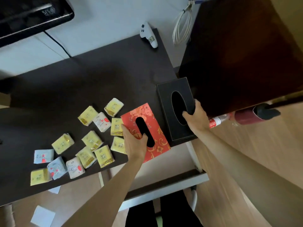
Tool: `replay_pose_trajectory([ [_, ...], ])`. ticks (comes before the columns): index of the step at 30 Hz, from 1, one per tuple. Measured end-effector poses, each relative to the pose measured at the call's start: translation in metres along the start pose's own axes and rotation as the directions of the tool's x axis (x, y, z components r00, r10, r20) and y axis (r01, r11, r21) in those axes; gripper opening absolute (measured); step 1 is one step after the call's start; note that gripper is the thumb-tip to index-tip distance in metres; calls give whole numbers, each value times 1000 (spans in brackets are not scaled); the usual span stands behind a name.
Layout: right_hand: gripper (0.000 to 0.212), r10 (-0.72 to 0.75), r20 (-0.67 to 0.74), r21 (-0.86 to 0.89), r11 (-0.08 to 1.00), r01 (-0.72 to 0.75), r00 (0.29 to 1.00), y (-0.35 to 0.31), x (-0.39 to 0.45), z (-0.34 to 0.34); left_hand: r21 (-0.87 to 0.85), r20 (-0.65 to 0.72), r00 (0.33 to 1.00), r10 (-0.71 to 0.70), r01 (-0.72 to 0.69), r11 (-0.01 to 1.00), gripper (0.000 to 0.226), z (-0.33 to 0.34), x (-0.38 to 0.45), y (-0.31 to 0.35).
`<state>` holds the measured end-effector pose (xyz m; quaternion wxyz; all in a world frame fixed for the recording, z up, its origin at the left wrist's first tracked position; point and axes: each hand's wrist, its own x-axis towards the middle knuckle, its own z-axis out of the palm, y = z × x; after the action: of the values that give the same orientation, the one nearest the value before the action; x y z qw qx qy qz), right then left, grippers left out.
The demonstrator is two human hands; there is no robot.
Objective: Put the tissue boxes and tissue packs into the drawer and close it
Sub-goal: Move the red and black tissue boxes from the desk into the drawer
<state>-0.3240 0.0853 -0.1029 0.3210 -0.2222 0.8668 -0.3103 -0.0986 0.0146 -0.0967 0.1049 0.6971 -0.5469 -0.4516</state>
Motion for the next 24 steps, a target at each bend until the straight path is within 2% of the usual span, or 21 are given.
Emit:
replay_pose_trajectory([
  [5, 60, 78, -55, -4, 997, -78, 995, -8, -3, -1, -139, -9, 998, -63, 61, 988, 95, -2, -3, 11],
  [8, 58, 99, -83, 35, 995, -96, 992, -13, -17, -9, -205, 26, 999, 25, -19, 979, 91, -13, -13, 13],
  [13, 59, 110, -148, 224, 972, -75, 983, -12, -77, -37, -290, 35, 985, 168, -151, 945, 99, -37, -43, -6],
  [17, 54, 93, -189, 242, 969, -46, 978, 4, -116, -41, -323, 38, 989, 146, -126, 938, 101, -42, -62, -43],
  [24, 50, 62, -116, 166, 985, -42, 991, 53, -148, -10, -312, -26, 999, 40, -46, 949, 97, -27, -85, -93],
])
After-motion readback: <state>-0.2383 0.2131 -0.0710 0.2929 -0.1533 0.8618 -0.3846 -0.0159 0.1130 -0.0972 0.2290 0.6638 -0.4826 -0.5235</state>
